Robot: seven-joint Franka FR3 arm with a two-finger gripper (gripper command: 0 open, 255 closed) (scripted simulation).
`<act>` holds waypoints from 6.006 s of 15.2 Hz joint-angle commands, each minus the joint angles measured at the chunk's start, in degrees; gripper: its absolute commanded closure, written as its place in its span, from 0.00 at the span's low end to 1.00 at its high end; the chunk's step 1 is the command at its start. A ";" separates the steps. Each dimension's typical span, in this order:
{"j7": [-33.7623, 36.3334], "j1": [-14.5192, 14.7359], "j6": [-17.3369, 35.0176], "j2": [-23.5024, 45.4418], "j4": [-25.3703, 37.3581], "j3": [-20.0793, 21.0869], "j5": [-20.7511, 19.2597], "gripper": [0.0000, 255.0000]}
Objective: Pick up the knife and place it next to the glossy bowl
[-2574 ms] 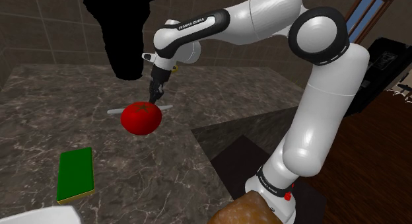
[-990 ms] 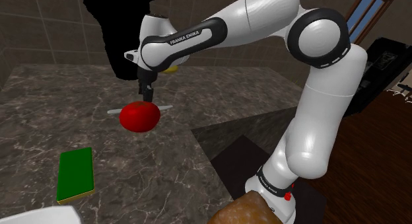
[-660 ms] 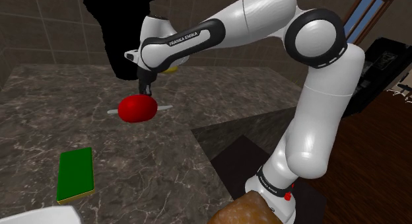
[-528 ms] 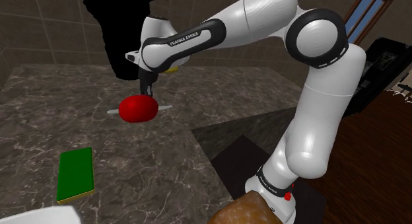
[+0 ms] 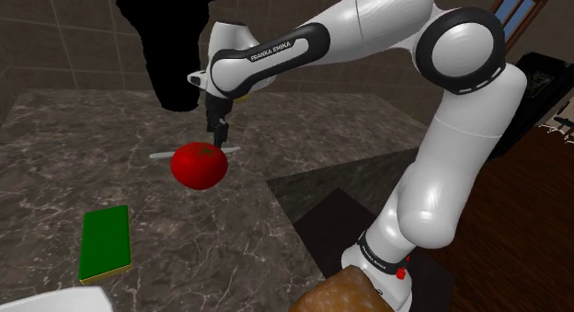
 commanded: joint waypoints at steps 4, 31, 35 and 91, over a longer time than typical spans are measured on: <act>-2.23 -1.21 -1.98 -4.14 -4.24 -1.00 -0.88 0.00; -2.14 -1.17 0.58 -2.61 -5.27 -0.96 -0.96 1.00; -2.15 -1.19 -2.31 -4.24 -4.00 -0.95 -0.89 1.00; 29.60 13.85 -22.78 -33.12 -10.29 19.66 8.28 1.00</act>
